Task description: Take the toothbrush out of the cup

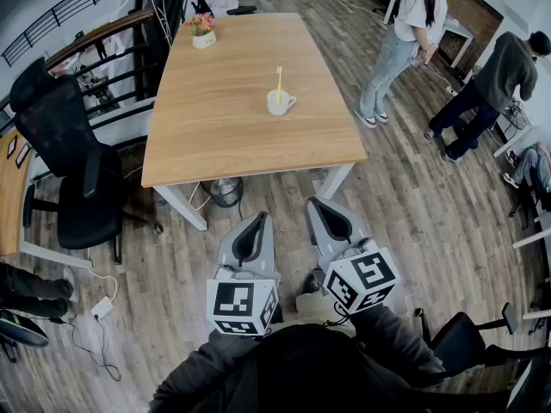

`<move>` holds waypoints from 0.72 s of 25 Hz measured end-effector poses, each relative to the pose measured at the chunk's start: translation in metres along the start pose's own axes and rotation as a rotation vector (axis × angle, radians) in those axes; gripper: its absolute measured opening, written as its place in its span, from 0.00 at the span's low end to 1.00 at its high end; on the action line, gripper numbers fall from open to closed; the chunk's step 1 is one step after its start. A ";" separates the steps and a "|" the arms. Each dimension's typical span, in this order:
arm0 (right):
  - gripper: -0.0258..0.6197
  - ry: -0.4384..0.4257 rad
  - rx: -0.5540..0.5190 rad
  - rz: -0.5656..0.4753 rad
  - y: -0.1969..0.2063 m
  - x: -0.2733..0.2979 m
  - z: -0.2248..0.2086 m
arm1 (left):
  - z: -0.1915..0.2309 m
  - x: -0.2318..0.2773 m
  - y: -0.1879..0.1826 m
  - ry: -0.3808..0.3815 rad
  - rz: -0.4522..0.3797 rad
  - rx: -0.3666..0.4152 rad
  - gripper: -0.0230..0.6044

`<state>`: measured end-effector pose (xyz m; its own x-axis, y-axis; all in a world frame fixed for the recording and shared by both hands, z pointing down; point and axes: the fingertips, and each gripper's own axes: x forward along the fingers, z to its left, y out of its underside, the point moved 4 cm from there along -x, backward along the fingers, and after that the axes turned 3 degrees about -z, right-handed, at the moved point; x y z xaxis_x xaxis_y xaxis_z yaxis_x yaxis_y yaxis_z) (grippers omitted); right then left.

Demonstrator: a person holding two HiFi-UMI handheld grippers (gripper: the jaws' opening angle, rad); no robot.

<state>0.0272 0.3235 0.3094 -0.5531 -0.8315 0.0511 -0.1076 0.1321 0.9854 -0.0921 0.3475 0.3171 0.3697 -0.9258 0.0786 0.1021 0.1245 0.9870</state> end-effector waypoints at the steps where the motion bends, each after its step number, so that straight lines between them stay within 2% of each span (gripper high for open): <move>1: 0.04 0.005 0.001 0.000 0.000 0.002 -0.005 | 0.000 0.005 0.001 0.002 0.002 0.000 0.05; 9: 0.04 0.000 0.022 -0.001 0.002 0.040 -0.041 | 0.009 0.052 0.000 -0.004 0.022 0.028 0.05; 18: 0.04 0.008 0.075 -0.020 -0.009 0.094 -0.111 | 0.015 0.140 -0.012 -0.020 0.072 0.079 0.05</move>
<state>0.0681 0.1842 0.3230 -0.5436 -0.8387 0.0334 -0.1799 0.1552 0.9714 -0.0556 0.2112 0.3186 0.3548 -0.9225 0.1520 0.0020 0.1634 0.9866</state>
